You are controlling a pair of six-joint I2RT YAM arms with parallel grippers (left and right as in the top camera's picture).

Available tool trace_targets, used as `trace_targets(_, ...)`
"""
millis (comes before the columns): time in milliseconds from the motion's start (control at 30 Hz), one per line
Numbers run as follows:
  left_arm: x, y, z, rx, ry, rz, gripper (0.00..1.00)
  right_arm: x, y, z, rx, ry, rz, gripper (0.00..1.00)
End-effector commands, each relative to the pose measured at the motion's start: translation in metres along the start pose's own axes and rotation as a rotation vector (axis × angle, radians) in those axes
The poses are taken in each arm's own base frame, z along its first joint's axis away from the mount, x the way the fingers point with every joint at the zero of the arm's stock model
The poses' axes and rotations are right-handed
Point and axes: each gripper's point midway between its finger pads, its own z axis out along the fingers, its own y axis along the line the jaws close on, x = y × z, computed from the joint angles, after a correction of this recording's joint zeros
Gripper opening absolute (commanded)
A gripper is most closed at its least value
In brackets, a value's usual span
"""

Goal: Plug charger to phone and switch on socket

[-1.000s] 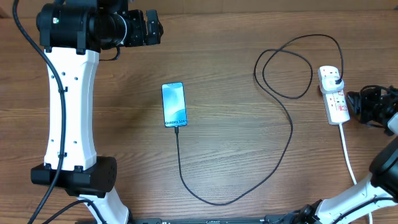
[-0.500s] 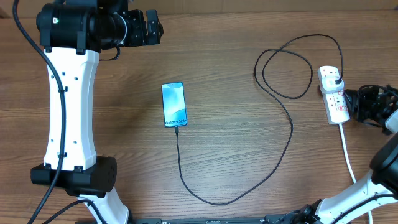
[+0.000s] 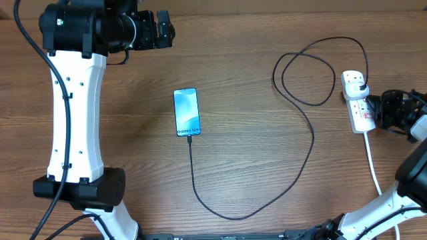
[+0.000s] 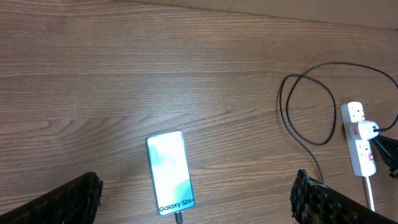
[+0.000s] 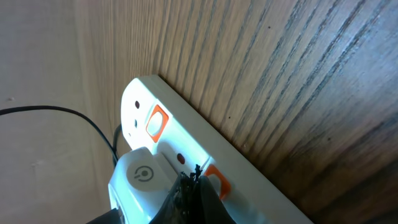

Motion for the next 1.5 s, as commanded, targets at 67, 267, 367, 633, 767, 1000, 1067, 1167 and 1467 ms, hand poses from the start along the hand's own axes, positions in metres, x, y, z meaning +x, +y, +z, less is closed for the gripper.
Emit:
trace_targets(67,-0.003,-0.002,-0.007,0.0,-0.02,0.014,0.99,0.001,0.01,0.005,-0.004,0.007,-0.018,0.04)
trace_targets(267,-0.003,-0.002,-0.007,0.0,-0.02,0.014,1.0,0.005,0.006,0.005,0.008,0.02,-0.004,0.04)
trace_targets(367,-0.003,-0.002,-0.007,0.0,-0.02,0.014,1.0,0.006,0.005,0.005,0.013,0.026,0.002,0.04)
trace_targets(633,-0.003,-0.002,-0.007,0.0,-0.021,0.015,1.0,0.015,0.0,0.01,0.025,0.048,0.009,0.04)
trace_targets(767,-0.003,-0.002,-0.007,0.0,-0.021,0.015,1.0,0.023,-0.004,0.017,0.037,0.072,0.017,0.04)
trace_targets(1000,-0.003,-0.002,-0.007,0.0,-0.021,0.015,1.0,0.039,-0.012,0.026,0.069,0.124,0.038,0.04)
trace_targets(1067,-0.003,-0.002,-0.007,0.0,-0.021,0.015,0.99,0.041,-0.014,0.027,0.08,0.126,0.04,0.04)
trace_targets(1167,-0.003,-0.002,-0.007,0.0,-0.021,0.015,1.0,0.043,-0.016,0.028,0.095,0.126,0.039,0.04)
trace_targets(1467,-0.003,-0.002,-0.007,0.0,-0.021,0.015,1.0,0.045,-0.019,0.028,0.114,0.131,0.048,0.04)
